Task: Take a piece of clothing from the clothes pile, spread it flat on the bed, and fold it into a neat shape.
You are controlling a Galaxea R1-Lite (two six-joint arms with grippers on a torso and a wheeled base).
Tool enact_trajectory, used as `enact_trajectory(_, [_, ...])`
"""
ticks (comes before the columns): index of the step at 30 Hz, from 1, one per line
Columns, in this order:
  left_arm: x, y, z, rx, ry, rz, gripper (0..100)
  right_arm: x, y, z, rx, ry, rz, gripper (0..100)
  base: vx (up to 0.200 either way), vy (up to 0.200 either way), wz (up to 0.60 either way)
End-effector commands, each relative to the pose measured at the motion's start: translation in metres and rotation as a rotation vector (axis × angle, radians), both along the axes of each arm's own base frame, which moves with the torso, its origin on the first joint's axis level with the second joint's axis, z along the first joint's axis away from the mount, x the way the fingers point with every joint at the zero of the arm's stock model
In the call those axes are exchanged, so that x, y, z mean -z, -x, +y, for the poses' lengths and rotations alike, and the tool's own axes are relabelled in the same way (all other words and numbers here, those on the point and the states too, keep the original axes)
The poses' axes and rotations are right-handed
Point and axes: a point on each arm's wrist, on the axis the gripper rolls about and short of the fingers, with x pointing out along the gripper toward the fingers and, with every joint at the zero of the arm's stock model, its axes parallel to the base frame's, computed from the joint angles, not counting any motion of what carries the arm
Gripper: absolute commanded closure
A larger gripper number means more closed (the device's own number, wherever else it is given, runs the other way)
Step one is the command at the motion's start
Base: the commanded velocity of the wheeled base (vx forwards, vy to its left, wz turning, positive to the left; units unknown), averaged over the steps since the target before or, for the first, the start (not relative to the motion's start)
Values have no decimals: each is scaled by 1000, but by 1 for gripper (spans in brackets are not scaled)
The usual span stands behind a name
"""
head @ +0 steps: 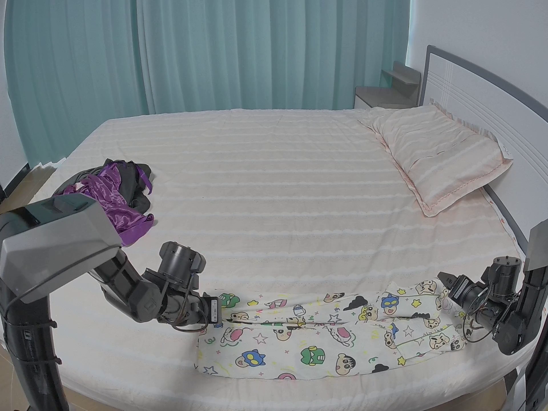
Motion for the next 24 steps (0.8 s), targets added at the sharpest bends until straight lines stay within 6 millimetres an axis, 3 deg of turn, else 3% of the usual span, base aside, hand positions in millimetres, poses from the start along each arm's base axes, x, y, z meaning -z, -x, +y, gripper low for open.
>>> enact_trajectory(1, [-26,3,20,-41,33,-48,100,2,-1,-1,5,-3,6,0,0,0,0])
enact_trajectory(4, [-29,4,23,-48,37,-53,100,2,-1,-1,6,-4,4,0,0,0,0])
enact_trajectory(5, [-36,5,34,-76,43,-69,100,2,-1,-1,7,-4,4,0,0,0,0])
enact_trajectory(11, [-47,8,60,-121,72,-73,100,2,-1,-1,7,-4,4,0,0,0,0])
enact_trajectory(14, [-51,12,84,-152,83,-65,100,2,-1,-1,9,-8,4,0,0,0,0])
enact_trajectory(16, [-52,12,88,-160,83,-68,100,2,-1,-1,9,-8,4,0,0,0,0])
enact_trajectory(21, [-65,18,135,-244,92,-113,100,2,-1,-1,9,-8,4,0,0,0,0])
enact_trajectory(22, [-65,18,135,-244,92,-113,100,2,-1,-1,9,-8,4,0,0,0,0])
enact_trajectory(23, [-70,22,158,-285,82,-124,100,2,-1,-1,9,-8,4,0,0,0,0])
enact_trajectory(24, [-72,24,166,-300,79,-124,100,2,-1,-1,9,-8,4,0,0,0,0])
